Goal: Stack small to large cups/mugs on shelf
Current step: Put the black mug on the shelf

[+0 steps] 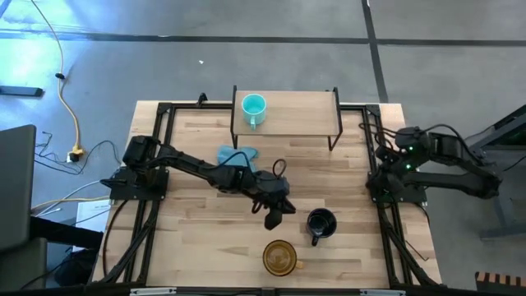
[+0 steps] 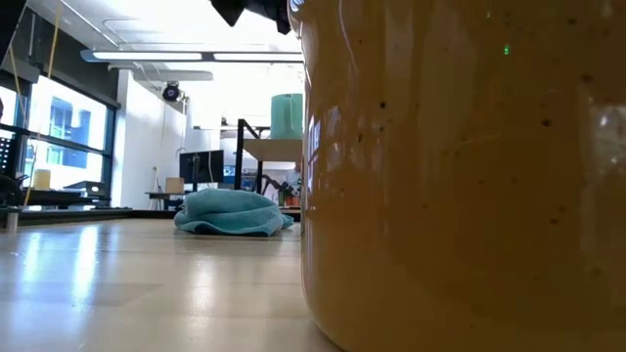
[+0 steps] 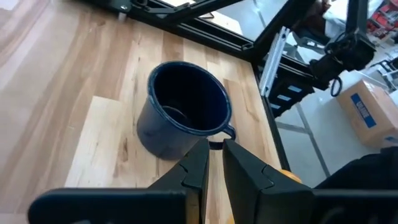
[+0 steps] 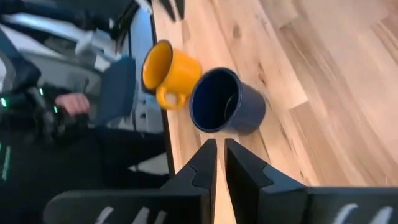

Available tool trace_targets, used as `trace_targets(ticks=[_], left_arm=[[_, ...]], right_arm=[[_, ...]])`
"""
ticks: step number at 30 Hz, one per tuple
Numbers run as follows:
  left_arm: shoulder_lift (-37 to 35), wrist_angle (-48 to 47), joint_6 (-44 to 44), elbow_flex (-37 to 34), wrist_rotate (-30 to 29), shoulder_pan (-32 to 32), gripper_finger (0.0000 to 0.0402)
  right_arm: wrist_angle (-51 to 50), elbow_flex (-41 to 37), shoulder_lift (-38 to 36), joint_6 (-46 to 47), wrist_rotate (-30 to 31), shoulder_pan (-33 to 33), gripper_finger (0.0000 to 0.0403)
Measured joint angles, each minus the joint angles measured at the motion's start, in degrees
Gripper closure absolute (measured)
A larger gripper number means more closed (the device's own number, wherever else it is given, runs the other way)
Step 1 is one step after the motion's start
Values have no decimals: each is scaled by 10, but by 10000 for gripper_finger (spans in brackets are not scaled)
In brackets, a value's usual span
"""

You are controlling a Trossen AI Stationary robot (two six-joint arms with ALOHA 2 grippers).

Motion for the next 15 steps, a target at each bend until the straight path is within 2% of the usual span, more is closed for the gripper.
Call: trace_targets(ticks=[9,12,15], left_arm=[[0,1,1,0,-15,0,364],[0,-2,-6,0,-17,0,364],[-1,-9,-13,0,-17,0,364]], right_arm=[[33,-13,22,-201,-7,0,379],[95,-58,12,-225,-25,0,379],[178,-112,-1,-209,-37,0,379]])
